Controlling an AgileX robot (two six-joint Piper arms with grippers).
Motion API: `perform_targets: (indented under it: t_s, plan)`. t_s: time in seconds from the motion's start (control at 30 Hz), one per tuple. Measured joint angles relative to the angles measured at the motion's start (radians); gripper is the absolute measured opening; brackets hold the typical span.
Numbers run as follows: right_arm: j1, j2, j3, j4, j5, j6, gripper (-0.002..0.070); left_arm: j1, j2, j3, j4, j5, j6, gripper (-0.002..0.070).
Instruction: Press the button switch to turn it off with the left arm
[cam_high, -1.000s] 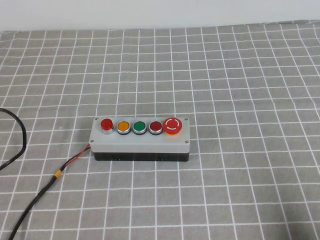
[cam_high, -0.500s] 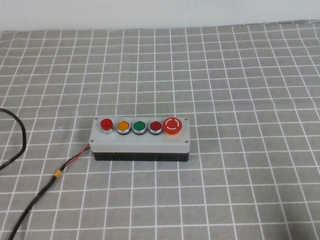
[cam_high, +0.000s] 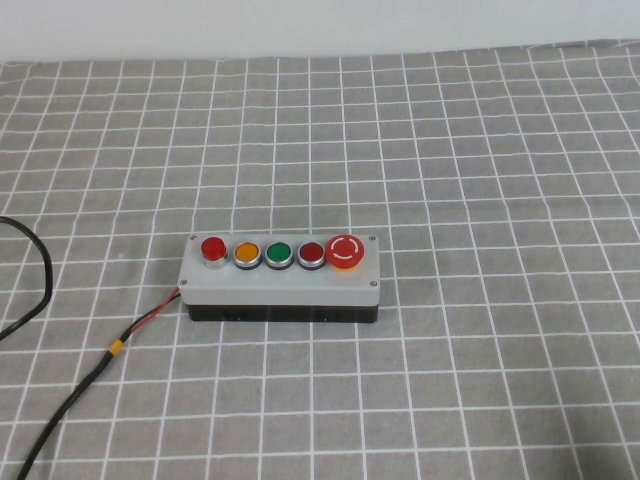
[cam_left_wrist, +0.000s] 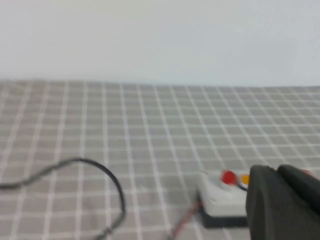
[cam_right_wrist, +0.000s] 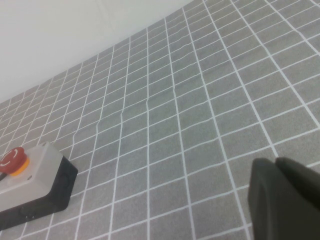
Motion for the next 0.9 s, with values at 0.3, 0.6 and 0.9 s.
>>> perform_targets:
  t_s: [0.3,0.6,0.9]
  plan:
    - [0.000,0.000,0.000,0.000,0.000,0.000,-0.0017,0.000,0.005,0.300,0.105,-0.232,0.000,-0.0003]
    - [0.000,0.000,0.000,0.000,0.000,0.000,-0.0017,0.016,-0.080,0.555,0.049,-0.443,0.019,-0.0003]
    - [0.000,0.000,0.000,0.000,0.000,0.000,-0.0017,0.088,-0.149,0.687,-0.107,-0.593,0.181,-0.0003]
